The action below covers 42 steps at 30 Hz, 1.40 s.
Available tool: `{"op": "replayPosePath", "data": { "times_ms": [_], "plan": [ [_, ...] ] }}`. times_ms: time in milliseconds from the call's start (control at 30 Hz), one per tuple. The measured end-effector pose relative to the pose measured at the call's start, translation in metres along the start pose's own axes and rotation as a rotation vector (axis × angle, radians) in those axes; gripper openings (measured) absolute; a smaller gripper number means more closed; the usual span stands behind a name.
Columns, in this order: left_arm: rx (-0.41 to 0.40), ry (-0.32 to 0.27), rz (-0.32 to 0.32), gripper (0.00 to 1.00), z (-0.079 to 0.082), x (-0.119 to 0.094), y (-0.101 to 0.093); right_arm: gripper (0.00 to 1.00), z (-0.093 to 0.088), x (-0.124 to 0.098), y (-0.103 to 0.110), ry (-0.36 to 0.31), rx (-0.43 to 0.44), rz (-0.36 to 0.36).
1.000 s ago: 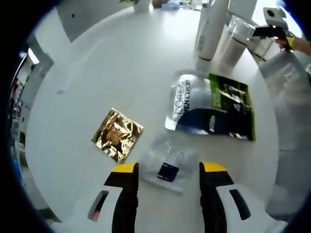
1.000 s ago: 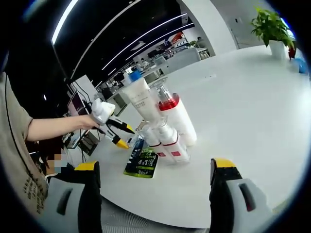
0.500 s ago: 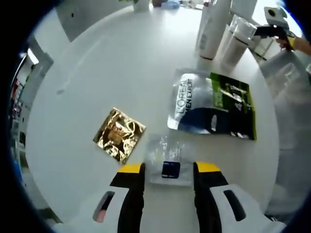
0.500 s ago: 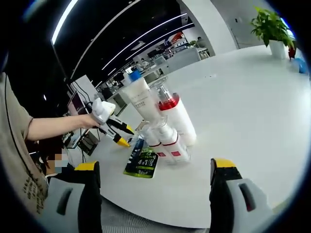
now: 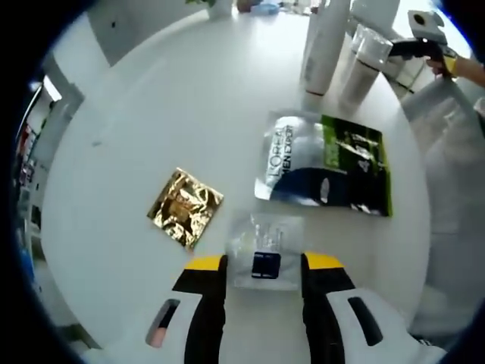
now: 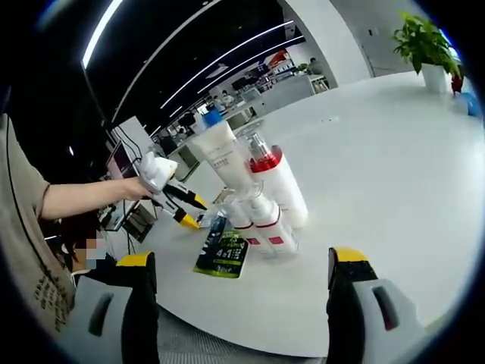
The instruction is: Arrange the skincare products in the storage area until every visible bottle or jar stands upright without overlapping.
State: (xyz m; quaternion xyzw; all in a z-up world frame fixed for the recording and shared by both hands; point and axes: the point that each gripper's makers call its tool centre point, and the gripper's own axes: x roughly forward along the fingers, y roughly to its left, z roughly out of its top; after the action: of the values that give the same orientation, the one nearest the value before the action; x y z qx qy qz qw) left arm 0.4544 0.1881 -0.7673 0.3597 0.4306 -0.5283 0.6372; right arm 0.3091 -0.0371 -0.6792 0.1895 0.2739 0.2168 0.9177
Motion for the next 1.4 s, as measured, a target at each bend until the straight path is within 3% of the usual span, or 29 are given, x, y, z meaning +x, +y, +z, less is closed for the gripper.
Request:
{"op": "replayPosePath", "data": {
  "times_ms": [267, 600, 1400],
  "plan": [
    [-0.016, -0.002, -0.003, 0.36, -0.008, -0.009, -0.014, 0.94, 0.002, -0.001, 0.001, -0.012, -0.001, 0.004],
    [-0.01, 0.001, -0.029, 0.36, -0.015, -0.013, -0.047, 0.94, 0.004, -0.001, 0.004, -0.024, -0.009, 0.017],
    [0.022, -0.001, -0.052, 0.36, -0.017, -0.001, -0.092, 0.93, 0.002, -0.001, 0.009, -0.01, -0.019, 0.049]
  ]
}}
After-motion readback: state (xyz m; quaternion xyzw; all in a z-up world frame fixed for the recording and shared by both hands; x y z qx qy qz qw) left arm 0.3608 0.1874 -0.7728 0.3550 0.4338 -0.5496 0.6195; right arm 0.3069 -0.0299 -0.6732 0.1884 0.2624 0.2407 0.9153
